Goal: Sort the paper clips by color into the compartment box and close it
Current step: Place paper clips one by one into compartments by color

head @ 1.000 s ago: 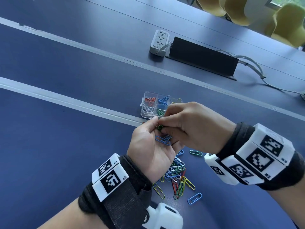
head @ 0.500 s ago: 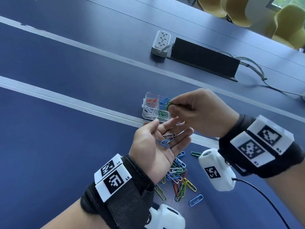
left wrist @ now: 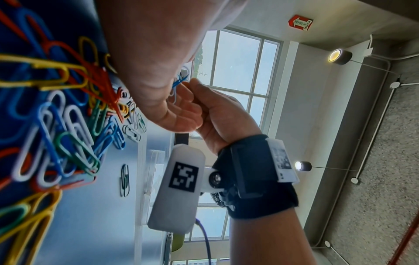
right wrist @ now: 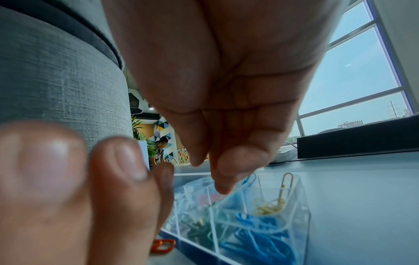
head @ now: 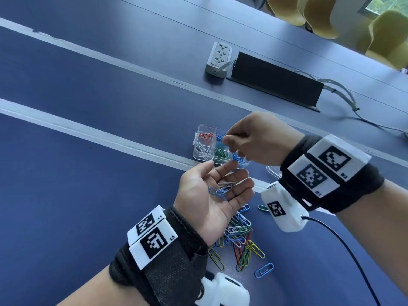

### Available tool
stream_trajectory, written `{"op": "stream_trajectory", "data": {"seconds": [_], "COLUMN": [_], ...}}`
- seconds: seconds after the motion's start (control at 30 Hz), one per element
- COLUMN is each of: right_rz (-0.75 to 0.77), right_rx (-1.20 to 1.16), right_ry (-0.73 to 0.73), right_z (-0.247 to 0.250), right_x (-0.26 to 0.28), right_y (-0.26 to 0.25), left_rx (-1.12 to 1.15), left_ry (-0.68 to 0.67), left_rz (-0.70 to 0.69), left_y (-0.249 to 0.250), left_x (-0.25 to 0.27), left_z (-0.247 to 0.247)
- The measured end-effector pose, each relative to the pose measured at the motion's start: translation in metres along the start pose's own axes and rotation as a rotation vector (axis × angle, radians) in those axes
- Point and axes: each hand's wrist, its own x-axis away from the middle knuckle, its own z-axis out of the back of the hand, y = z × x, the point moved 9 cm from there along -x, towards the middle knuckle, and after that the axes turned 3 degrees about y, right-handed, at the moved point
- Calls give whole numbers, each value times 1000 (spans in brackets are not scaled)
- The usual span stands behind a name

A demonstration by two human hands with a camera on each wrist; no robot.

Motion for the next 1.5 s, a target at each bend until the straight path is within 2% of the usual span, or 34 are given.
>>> {"op": "stream_trajectory", "data": {"seconds": [0.33,0.47,0.57,0.7,1.0,1.27,1.5], "right_rz": [97,246,365,354,414,456,391], "right_rx": [-8,-51,-19,83,-24,-21,-60], "right_ry": [93,112,36,-58,15,-76,39], "right_z": [17,19,10,-8,-2,-10,1], "right_x": [16,34,48,53,60,63,56], "right_y": [-11,-23,-32,-27,-29,-35,-27], "left_rx": [7,42,53,75,63,102,84], "left_ry": [-17,-22,-41,-116,-149,-197,-244], "left_rz": [-21,-38,-35,-28,-32,-24,-22], "left_y": [5,9,10,9,10,9,8], "left_x": [1,1,2,5,9,9,6], "left_z": [-3,-6,-8,-15,-19,-25,-25]}}
